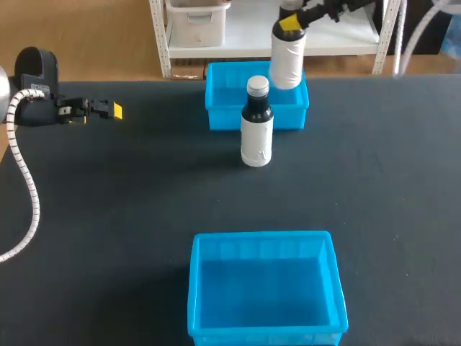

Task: Pick up the bottle, and place it in the far bin if it is heavy, or in the near bin if it is light.

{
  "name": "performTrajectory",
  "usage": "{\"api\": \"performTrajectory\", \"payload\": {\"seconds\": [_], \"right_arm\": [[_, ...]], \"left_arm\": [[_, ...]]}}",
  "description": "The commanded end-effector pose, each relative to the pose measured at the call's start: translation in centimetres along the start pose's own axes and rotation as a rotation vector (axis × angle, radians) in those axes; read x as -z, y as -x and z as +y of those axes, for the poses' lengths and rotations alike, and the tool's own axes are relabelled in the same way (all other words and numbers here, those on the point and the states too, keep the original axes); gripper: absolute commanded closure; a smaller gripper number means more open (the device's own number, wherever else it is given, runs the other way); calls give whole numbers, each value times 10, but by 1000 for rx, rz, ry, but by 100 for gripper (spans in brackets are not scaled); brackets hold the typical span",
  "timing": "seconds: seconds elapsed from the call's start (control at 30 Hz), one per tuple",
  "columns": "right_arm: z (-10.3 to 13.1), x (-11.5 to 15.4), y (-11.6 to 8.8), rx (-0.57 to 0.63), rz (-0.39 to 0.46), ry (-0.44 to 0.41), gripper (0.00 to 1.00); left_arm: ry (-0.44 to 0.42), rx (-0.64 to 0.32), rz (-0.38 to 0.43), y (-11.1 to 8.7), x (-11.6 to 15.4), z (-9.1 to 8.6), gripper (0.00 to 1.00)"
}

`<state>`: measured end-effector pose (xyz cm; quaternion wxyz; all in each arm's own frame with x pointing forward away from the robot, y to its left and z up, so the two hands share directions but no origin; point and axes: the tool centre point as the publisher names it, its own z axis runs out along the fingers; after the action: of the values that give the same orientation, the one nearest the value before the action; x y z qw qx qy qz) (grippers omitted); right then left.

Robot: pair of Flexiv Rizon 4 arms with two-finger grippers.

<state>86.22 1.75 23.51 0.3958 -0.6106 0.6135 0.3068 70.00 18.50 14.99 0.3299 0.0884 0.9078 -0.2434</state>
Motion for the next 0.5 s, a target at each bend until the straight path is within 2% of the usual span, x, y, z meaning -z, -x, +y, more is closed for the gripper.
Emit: {"api": "performTrajectory", "payload": {"seconds": [0.03, 0.5], "right_arm": [[-24, -17, 7, 2, 1, 79, 100], [-32, -66, 26, 21, -8, 130, 100]], "left_arm": [[0, 0, 0, 0, 0, 0, 0], [0, 0, 0, 0, 0, 0, 0]]}}
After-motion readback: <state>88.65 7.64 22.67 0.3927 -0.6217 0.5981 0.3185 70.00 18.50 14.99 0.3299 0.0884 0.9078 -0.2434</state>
